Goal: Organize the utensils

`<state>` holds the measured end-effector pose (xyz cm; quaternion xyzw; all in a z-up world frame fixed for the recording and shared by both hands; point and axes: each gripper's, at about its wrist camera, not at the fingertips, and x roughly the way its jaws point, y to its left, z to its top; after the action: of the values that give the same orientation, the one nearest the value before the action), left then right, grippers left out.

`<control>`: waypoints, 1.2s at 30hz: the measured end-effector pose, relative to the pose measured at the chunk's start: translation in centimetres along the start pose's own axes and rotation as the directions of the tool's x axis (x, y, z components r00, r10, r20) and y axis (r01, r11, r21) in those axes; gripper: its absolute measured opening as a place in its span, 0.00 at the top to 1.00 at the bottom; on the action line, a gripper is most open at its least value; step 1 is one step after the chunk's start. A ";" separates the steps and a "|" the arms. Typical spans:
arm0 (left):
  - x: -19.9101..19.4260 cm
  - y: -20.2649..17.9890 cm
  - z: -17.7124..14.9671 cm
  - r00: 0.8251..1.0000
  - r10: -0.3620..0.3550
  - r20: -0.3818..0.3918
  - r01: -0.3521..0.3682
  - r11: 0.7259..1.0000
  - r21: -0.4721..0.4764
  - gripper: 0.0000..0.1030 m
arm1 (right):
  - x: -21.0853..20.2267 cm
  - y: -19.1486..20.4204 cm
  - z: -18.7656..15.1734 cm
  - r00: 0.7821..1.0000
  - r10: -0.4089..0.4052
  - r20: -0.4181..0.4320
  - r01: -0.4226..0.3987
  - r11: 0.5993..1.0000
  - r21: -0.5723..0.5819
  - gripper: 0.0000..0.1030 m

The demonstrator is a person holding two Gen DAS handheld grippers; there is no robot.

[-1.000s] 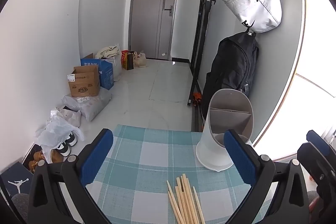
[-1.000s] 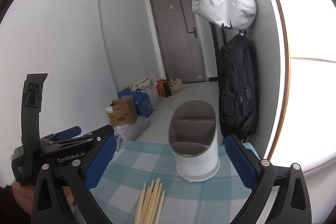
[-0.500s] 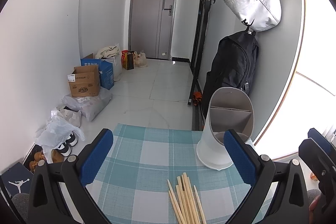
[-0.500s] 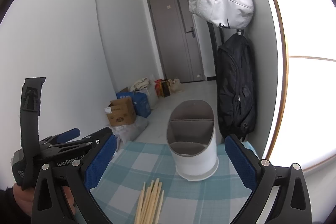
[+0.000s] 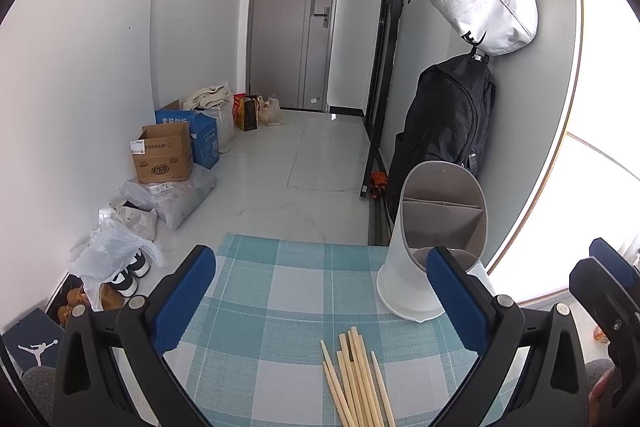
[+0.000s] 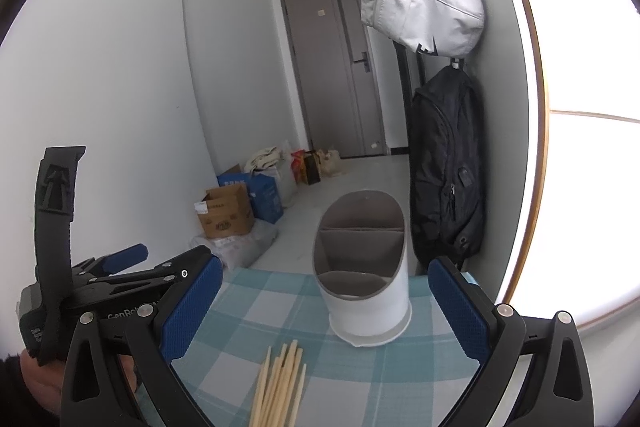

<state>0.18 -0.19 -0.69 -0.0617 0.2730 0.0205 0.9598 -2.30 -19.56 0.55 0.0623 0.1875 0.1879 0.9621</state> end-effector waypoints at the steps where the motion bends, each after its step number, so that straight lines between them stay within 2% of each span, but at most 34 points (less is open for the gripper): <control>1: 0.1 0.0 0.0 1.000 -0.001 -0.005 0.001 1.000 -0.003 0.01 | 0.0 0.0 0.0 1.000 0.001 0.002 -0.001 1.000 0.001 0.00; 36: 0.8 0.2 -0.6 0.999 -0.006 -0.037 0.006 1.000 -0.016 0.01 | 0.5 0.2 -0.2 1.000 0.001 -0.014 -0.002 1.000 -0.028 0.00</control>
<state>0.53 -0.06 -1.62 -0.0706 0.2904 0.0187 0.9541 -1.97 -19.14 0.25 0.0477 0.1916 0.1917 0.9614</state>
